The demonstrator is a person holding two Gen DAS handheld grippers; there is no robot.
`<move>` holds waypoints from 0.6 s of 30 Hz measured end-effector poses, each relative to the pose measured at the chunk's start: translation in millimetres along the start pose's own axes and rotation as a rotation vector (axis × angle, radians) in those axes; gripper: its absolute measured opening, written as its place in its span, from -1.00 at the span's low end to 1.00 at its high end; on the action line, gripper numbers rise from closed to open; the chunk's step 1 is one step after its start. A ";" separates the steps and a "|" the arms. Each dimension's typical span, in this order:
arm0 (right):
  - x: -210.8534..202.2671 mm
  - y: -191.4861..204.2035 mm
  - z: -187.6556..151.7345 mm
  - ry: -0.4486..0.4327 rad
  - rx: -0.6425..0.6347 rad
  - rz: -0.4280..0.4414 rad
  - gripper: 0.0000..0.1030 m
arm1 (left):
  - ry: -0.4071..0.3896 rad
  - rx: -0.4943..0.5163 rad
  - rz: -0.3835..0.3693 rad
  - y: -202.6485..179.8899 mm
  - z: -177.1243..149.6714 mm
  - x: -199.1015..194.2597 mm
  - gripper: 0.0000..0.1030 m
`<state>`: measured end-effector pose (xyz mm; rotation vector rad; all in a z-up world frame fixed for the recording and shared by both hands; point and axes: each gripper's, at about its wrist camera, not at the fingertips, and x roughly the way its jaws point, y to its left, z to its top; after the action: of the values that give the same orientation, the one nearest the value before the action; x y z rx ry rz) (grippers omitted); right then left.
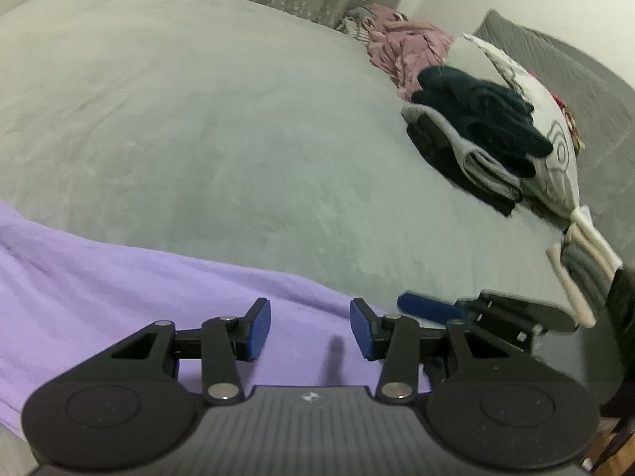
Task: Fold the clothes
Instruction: 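Move both tools toward the waistband end of the pants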
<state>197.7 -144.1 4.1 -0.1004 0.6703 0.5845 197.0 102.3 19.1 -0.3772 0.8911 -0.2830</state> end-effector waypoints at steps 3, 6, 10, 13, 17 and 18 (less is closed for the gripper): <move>5.8 -4.3 -3.2 0.020 0.015 0.005 -0.25 | 0.022 -0.034 -0.009 7.0 0.2 3.5 -0.16; 10.7 -6.6 -3.8 0.022 0.026 0.008 -0.26 | 0.038 -0.047 -0.012 9.8 -0.3 6.4 -0.17; 18.1 -1.8 -3.9 0.017 -0.022 0.010 -0.65 | 0.038 -0.051 -0.031 9.8 0.1 8.1 -0.17; 16.0 3.2 -7.1 0.005 -0.052 0.045 -0.92 | 0.043 -0.077 -0.056 14.3 0.1 8.7 -0.17; 4.9 11.2 -14.5 -0.029 -0.114 0.050 -0.94 | 0.045 -0.127 -0.094 18.4 1.9 11.1 -0.18; 1.4 14.0 -16.5 -0.041 -0.132 0.053 -0.94 | 0.047 -0.133 -0.099 18.7 2.0 11.5 -0.18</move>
<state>181.8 -136.2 -8.4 -0.1942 0.5960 0.6805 207.0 115.0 4.1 -0.5403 0.9414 -0.3259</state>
